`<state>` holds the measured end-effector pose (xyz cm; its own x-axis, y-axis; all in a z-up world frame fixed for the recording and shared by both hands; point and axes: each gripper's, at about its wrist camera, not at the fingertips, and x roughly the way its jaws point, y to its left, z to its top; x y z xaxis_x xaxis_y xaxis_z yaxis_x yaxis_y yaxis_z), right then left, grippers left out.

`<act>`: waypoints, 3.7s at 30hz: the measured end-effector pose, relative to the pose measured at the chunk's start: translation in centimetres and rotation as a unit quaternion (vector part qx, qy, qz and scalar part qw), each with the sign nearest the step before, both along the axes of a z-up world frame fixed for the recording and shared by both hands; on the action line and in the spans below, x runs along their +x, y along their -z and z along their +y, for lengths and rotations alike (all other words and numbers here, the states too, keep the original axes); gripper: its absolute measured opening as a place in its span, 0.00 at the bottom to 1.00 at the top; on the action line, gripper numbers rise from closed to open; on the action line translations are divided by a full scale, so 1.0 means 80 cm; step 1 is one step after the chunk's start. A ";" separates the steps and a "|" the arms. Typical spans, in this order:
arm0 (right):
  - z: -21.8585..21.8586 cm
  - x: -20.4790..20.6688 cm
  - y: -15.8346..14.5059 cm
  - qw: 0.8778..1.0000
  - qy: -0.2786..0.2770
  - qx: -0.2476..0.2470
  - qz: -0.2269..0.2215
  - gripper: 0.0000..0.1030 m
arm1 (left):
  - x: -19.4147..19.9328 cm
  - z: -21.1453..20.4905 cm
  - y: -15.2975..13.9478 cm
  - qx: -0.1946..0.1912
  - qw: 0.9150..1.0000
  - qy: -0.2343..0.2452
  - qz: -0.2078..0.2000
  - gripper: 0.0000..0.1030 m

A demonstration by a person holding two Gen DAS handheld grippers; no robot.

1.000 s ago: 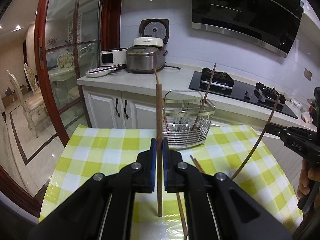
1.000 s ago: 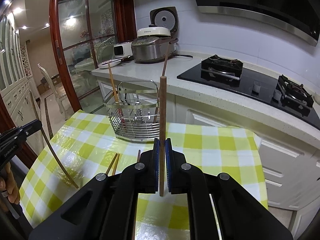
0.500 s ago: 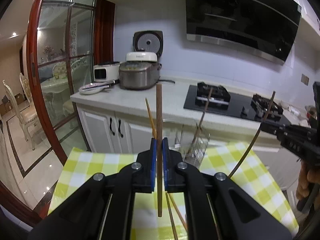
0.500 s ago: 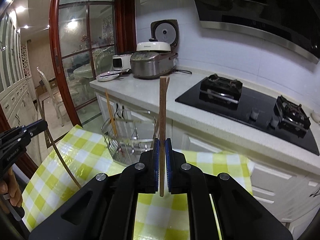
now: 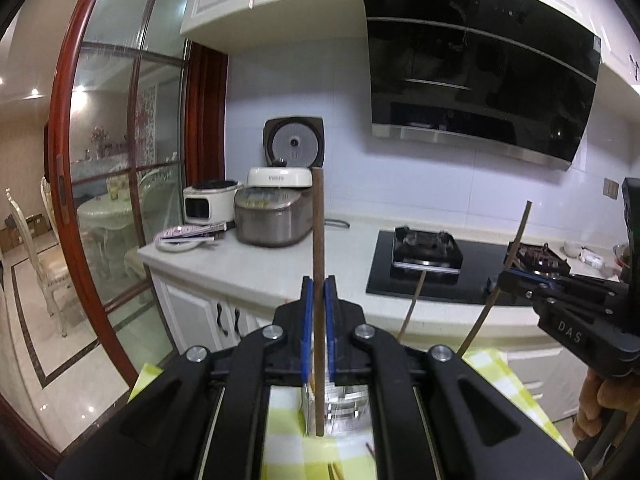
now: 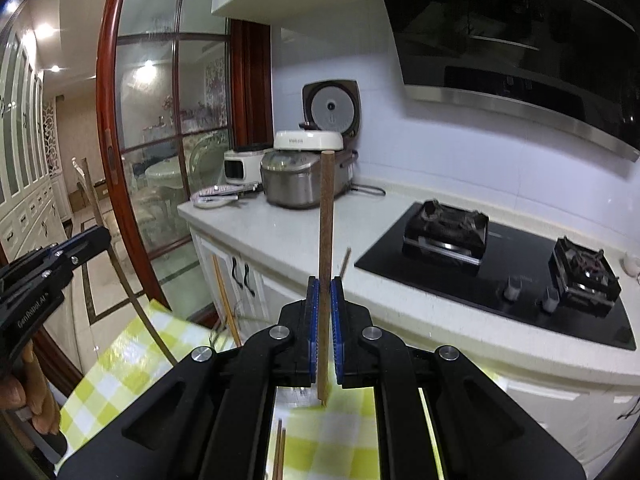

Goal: Organize utensils
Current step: 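Lower the chopsticks into the rack and open both tools, then move both open tools back down over the chopsticks on the tablecloth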

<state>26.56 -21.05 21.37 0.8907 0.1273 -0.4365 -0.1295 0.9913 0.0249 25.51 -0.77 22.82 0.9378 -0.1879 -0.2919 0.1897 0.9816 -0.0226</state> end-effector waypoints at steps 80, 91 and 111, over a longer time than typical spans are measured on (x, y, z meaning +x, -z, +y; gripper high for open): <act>-0.084 -0.109 0.257 0.990 0.120 0.037 0.069 0.82 | -0.121 0.050 0.231 -0.020 0.992 -0.085 0.088 0.96; -0.054 -0.140 0.306 0.989 0.061 0.038 0.129 0.84 | -0.113 0.039 0.293 -0.008 0.980 -0.025 0.198 0.74; -0.044 -0.094 0.345 0.977 0.039 0.034 0.208 0.84 | -0.028 -0.011 0.356 0.045 0.951 0.016 0.305 0.33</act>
